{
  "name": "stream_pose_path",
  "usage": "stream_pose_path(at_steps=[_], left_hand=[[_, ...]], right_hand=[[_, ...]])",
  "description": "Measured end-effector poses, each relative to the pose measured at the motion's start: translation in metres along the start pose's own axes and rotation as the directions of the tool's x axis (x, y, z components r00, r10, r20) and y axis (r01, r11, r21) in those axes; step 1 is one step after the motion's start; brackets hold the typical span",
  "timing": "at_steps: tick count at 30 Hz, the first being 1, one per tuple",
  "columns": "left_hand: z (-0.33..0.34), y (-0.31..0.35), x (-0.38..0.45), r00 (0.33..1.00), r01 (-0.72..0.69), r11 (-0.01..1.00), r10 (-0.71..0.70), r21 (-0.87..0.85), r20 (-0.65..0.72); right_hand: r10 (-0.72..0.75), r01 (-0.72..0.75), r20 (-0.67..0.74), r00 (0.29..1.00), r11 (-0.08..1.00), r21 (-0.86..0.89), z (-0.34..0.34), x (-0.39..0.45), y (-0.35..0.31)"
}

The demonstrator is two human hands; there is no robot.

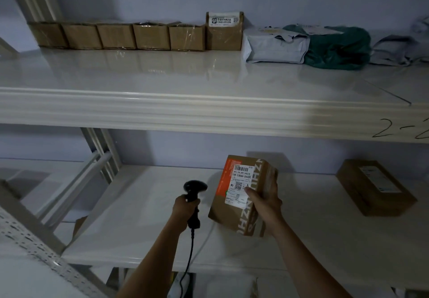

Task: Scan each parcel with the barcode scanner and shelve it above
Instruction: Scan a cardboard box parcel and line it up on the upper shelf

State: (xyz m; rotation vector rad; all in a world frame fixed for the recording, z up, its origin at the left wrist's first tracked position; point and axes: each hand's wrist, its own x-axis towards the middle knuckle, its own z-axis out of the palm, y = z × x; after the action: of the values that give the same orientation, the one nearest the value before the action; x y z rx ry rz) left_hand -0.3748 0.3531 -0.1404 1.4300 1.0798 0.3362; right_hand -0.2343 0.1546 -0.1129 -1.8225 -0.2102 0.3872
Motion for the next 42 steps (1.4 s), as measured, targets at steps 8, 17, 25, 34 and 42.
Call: stream_pose_path(at_steps=[8,17,25,34,42], left_hand=[[-0.001,-0.041,0.026,0.981,0.118,0.983,-0.094,0.143,-0.167],[0.011,-0.051,0.039,0.959,0.182,0.963,-0.129,0.200,-0.252],[0.047,-0.009,-0.001,0.839,-0.045,0.961,0.185,0.274,-0.512],[0.138,0.062,-0.124,0.882,0.014,0.954,0.130,-0.301,0.453],[0.173,0.066,-0.216,0.879,0.101,0.916,0.101,-0.388,0.466]], right_hand=[[0.110,-0.111,0.017,0.994,0.990,0.091,-0.028,0.020,0.016],[0.442,-0.476,0.190,0.877,0.855,0.207,-0.058,0.045,0.039],[0.432,-0.470,0.213,0.876,0.863,0.184,-0.081,0.059,0.024],[0.233,-0.373,0.411,0.881,0.878,0.301,-0.139,0.017,-0.003],[0.083,-0.175,0.197,0.977,0.843,0.508,-0.216,-0.082,-0.014]])
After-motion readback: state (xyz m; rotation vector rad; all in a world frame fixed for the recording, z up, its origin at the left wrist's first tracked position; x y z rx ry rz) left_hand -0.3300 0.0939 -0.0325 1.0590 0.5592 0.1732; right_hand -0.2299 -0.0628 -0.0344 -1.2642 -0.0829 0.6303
